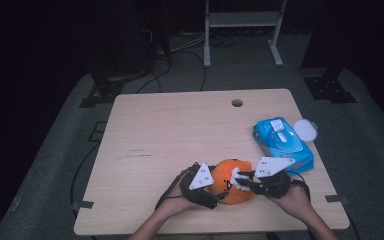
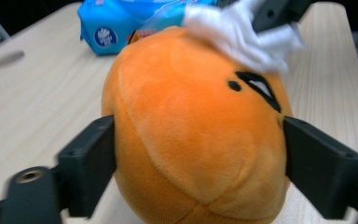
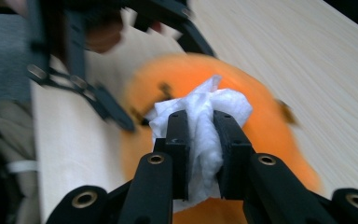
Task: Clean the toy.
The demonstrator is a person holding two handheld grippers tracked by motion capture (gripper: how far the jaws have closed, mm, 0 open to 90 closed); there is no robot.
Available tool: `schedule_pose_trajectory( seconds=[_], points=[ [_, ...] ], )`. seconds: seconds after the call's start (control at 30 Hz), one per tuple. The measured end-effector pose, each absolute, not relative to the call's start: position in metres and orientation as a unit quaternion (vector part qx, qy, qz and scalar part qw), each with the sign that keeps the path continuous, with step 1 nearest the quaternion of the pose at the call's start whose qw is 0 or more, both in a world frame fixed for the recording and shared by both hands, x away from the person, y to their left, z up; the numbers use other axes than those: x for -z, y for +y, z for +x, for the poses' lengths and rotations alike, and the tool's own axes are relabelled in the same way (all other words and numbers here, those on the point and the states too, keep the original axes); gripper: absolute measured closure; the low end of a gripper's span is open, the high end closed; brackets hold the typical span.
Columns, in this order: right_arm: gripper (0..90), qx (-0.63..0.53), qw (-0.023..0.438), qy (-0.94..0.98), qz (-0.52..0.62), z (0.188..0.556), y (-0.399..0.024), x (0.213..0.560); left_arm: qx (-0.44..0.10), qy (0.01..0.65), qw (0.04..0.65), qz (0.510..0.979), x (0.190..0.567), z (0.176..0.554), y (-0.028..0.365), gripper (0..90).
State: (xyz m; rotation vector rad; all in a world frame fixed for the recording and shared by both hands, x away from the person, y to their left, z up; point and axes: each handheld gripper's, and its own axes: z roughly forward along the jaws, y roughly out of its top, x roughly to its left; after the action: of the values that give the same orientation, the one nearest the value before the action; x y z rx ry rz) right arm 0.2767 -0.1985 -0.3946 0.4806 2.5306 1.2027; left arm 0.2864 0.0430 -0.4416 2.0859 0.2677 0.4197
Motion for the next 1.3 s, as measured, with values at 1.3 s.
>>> schedule_pose_trajectory(
  seconds=[1.3],
  points=[
    [76.6, -0.439, 0.15, 0.869, 0.174, 0.284, -0.184, 0.384, -0.208, 0.057, 0.465, 0.858, 0.432, 0.27, 0.034, 21.3]
  ],
)
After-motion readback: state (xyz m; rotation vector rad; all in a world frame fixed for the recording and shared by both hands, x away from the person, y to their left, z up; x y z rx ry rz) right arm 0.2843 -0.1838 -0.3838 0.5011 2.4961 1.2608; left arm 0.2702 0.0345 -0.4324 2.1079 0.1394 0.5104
